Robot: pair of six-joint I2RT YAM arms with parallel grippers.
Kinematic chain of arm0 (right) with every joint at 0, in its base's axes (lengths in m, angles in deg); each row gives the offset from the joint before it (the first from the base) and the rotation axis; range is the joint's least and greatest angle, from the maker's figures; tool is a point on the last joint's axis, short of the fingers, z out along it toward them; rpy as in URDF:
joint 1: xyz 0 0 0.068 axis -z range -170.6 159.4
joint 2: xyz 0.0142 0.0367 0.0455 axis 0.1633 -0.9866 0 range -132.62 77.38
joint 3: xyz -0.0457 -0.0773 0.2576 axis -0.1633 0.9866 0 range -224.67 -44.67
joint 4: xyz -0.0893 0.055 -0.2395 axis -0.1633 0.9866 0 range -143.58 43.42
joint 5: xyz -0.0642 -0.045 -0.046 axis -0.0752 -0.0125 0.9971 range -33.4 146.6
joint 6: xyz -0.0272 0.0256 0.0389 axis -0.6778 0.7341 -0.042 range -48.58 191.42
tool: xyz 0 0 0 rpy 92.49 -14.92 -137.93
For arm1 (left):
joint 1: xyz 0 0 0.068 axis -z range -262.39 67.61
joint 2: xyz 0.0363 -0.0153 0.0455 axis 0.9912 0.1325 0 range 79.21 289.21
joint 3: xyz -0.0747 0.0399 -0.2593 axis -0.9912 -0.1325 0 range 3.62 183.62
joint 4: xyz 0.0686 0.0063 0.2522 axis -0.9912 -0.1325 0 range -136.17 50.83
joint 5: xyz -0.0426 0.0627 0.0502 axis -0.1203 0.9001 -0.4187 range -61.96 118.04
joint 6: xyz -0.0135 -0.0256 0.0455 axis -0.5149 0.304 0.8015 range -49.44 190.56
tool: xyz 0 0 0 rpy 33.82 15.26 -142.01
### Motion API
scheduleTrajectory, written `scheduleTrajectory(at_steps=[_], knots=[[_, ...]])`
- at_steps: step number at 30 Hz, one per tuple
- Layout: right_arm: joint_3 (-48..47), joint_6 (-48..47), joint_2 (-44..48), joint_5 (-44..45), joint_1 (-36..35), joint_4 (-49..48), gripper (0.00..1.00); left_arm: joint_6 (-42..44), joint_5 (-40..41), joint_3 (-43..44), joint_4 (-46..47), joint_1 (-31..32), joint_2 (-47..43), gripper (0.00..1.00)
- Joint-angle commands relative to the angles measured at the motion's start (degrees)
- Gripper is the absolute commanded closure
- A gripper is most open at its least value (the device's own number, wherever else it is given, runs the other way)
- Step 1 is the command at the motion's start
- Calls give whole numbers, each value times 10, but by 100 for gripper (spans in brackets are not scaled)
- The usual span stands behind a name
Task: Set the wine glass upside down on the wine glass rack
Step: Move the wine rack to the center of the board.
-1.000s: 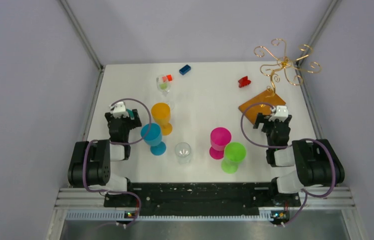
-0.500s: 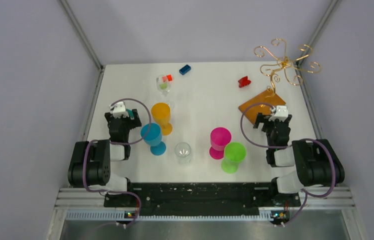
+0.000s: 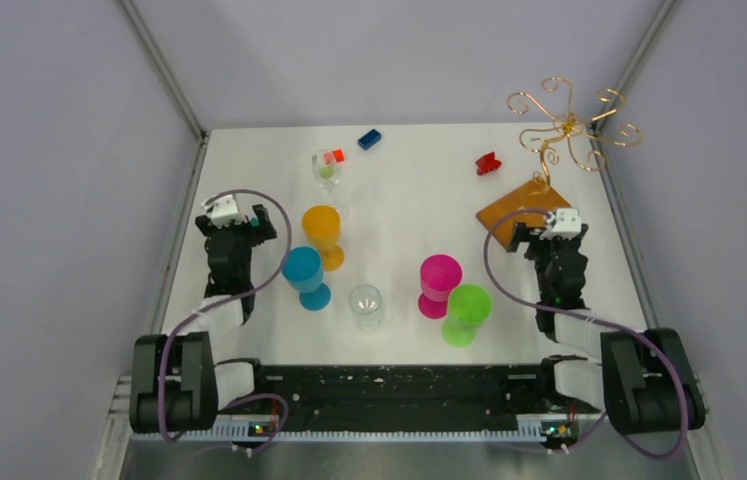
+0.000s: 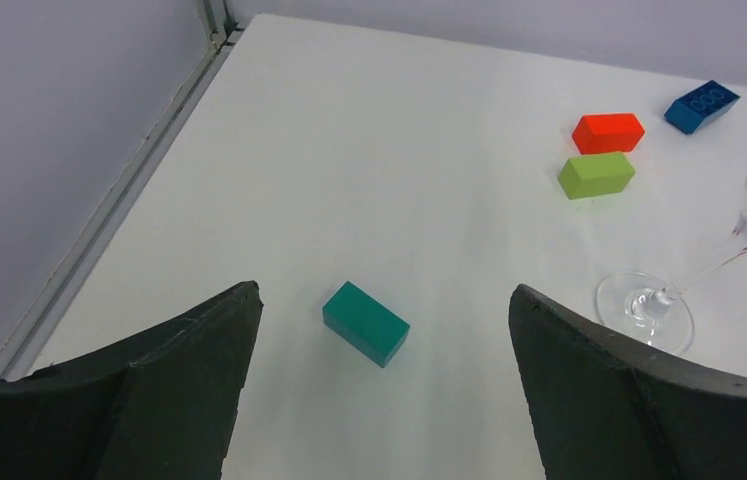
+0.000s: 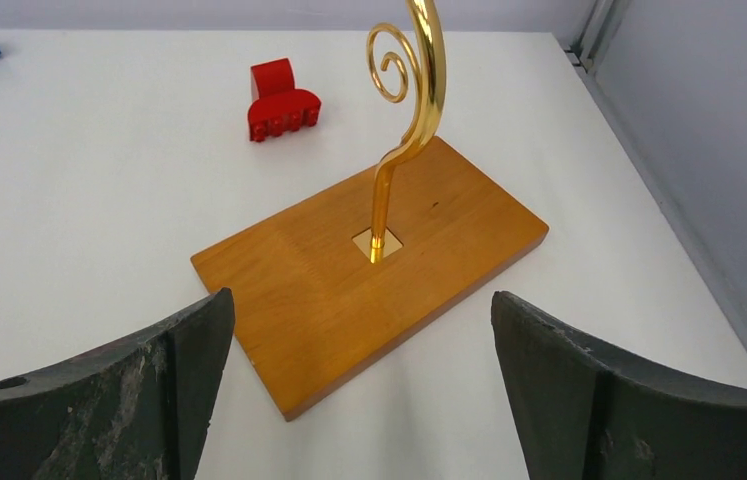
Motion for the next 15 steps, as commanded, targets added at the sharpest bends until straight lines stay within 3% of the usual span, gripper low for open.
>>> scheduleTrajectory(at_steps=[1, 7, 12, 15], knots=[[-32, 45, 62, 28, -6, 61, 1, -38, 15, 20, -36, 3, -40, 1], [-46, 138, 142, 68, -6, 165, 1, -101, 54, 64, -138, 3, -97, 1], [-84, 257, 223, 142, -6, 356, 1, -145, 49, 138, -271, 3, -118, 1], [-122, 265, 256, 127, -6, 450, 1, -173, 69, 153, -302, 3, -138, 1]])
